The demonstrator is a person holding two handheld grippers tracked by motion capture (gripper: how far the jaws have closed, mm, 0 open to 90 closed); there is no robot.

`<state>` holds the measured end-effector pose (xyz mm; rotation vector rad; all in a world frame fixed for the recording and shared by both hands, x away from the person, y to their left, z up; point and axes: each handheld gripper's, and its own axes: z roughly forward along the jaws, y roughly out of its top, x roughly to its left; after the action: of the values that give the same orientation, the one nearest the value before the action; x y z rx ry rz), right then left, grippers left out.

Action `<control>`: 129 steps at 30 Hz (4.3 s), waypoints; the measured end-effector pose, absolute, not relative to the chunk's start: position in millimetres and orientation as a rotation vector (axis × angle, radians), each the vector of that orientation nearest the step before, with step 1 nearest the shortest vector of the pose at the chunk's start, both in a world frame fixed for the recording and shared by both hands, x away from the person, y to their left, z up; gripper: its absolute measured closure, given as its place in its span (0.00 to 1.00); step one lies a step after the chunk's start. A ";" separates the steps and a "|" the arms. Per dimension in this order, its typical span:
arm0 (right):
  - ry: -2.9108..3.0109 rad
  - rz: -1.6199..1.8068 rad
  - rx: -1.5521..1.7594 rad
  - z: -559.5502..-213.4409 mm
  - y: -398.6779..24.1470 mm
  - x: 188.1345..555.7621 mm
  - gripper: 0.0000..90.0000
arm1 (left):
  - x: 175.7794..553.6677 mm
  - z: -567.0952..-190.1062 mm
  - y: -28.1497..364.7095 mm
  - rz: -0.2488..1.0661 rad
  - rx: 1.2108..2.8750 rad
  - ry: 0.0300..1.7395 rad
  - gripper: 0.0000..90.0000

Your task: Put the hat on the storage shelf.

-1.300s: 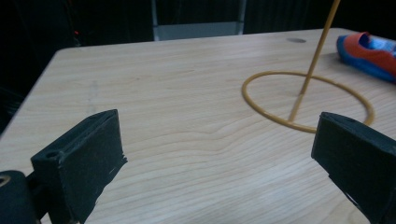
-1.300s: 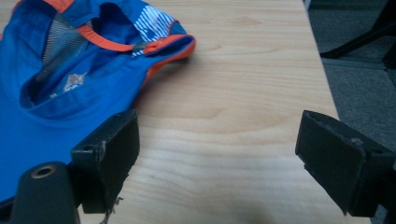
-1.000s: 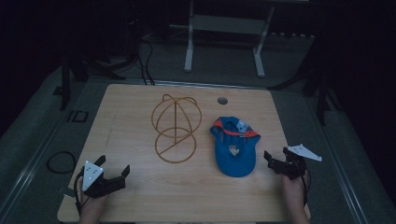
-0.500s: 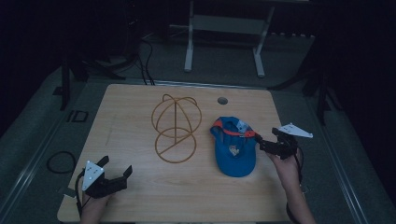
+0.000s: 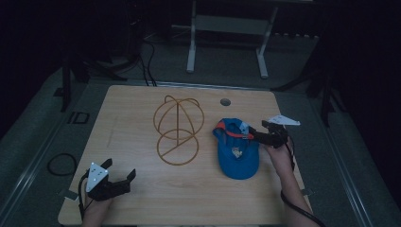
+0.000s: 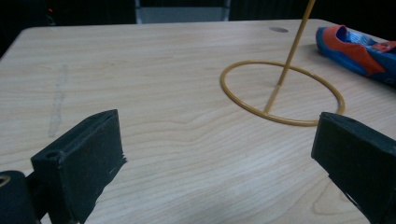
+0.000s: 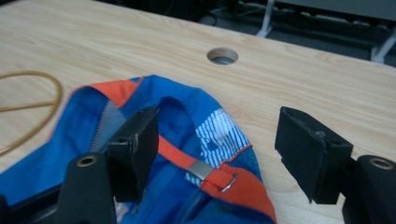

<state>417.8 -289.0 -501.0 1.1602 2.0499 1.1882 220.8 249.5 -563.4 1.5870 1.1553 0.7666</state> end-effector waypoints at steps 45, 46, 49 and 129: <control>2.263 0.851 1.179 -553.7 -249.6 473.9 0.98 | 220.7 -563.8 247.6 0.787 1.628 1.196 0.03; 2.259 0.866 1.186 -552.4 -249.7 472.9 0.98 | 220.7 -563.7 247.7 0.789 1.627 1.199 0.03; 2.249 0.879 1.181 -545.6 -249.5 469.2 0.99 | 221.2 -563.5 248.4 0.800 1.634 1.210 0.03; 1.946 1.356 0.772 -337.4 -277.6 324.4 0.99 | 264.7 -349.5 131.8 0.750 1.744 0.677 0.06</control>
<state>324.4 -277.6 -337.4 0.7722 1.9460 1.3561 264.7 131.8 -349.5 1.7436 0.6769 0.7497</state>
